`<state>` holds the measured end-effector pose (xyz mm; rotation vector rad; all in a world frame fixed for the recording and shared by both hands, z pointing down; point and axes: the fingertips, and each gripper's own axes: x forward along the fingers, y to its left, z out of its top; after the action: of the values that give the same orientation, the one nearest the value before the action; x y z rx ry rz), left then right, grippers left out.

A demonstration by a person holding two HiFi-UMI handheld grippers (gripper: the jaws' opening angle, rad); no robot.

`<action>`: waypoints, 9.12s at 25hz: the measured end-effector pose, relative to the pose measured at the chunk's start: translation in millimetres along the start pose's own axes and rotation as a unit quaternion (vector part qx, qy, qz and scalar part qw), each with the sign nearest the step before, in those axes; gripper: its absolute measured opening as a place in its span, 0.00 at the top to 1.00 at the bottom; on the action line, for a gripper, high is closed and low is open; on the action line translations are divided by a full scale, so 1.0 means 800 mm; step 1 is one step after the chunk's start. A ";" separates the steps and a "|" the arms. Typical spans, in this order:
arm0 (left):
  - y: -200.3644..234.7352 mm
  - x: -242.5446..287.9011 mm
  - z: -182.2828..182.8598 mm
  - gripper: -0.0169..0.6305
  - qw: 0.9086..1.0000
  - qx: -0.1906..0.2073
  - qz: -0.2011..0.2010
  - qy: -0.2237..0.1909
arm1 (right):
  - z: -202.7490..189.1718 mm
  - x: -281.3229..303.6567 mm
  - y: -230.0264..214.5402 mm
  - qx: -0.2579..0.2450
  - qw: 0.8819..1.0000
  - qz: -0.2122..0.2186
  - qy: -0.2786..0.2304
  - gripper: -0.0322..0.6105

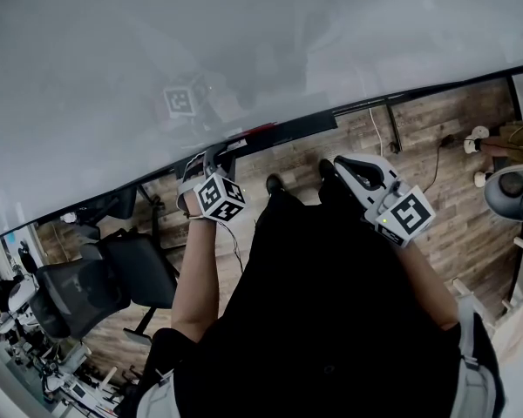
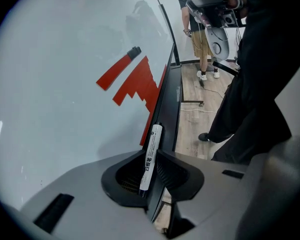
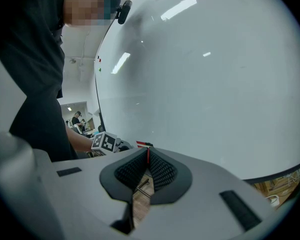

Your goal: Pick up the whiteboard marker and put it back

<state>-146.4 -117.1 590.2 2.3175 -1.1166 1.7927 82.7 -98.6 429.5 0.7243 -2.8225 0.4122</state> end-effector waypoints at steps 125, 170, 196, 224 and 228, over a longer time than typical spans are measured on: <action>0.041 -0.356 0.007 0.88 0.809 -0.391 0.152 -0.413 | 0.092 0.124 0.107 -0.117 0.959 0.255 -0.037 0.92; 0.022 -0.097 0.024 0.88 0.983 -0.006 0.005 -0.183 | 0.052 0.033 0.026 -0.059 0.998 0.005 -0.023 0.92; -0.009 -0.019 -0.013 0.88 0.995 0.023 -0.031 -0.091 | 0.041 0.009 0.025 -0.051 0.998 -0.013 -0.015 0.92; 0.007 -0.078 0.025 0.87 0.989 -0.047 0.003 -0.143 | 0.052 0.036 0.039 -0.067 0.996 0.047 -0.017 0.92; 0.028 -0.129 0.043 0.87 0.964 -0.158 0.017 -0.215 | 0.065 0.070 0.059 -0.088 0.991 0.100 -0.021 0.92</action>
<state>-138.8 -94.0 482.1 2.5491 -1.3737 1.0343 5.0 -99.5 384.5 0.4201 -2.9341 0.1756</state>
